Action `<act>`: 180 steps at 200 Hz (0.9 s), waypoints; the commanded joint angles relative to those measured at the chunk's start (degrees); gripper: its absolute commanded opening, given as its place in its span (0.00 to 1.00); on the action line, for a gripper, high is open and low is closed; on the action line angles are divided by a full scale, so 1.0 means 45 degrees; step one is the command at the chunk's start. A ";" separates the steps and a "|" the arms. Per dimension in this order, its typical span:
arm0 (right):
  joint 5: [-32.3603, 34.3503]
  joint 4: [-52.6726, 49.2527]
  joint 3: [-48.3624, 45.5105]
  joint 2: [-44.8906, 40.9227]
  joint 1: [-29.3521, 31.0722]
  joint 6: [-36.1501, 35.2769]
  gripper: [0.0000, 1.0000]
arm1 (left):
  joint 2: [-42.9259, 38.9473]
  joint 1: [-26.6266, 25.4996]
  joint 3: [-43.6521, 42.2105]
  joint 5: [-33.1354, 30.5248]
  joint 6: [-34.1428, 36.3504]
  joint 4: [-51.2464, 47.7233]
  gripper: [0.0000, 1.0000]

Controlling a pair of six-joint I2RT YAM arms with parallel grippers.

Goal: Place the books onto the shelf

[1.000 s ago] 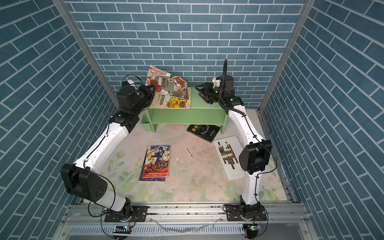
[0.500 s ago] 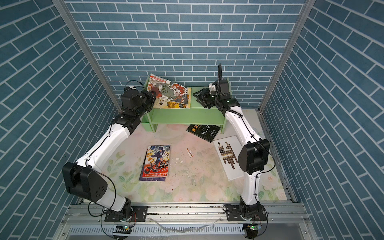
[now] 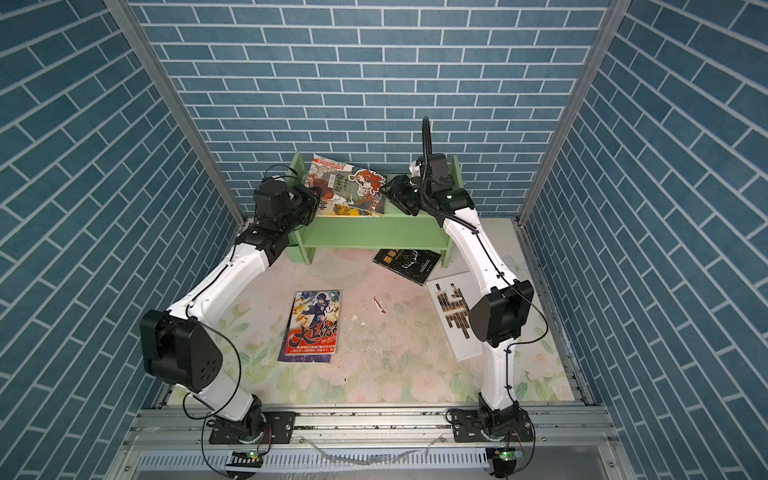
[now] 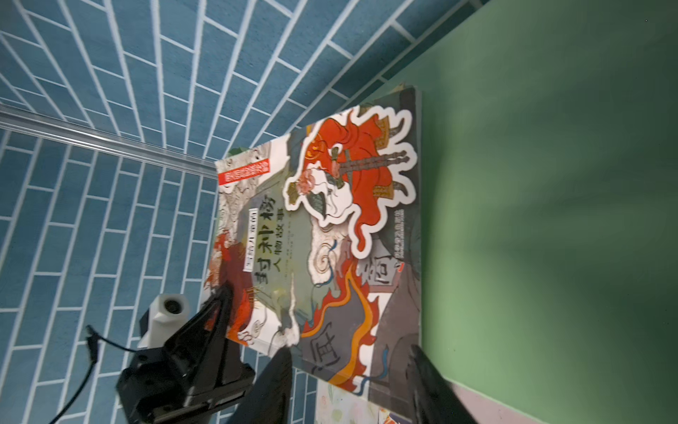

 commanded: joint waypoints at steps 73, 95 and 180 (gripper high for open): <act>0.0696 -0.1376 0.1285 0.0884 0.0291 -0.0844 0.52 | -0.0367 0.0076 -0.0189 0.0127 -0.0276 -0.0349 0.00; 0.0628 -0.1386 0.1530 0.0990 0.0377 -0.0825 0.52 | -0.0582 0.0095 -0.0488 -0.0063 -0.0307 -0.0233 0.00; 0.0695 -0.1620 0.1844 0.1316 0.0691 -0.0819 0.52 | -0.0724 0.0191 -0.0599 -0.0285 -0.0327 -0.0086 0.00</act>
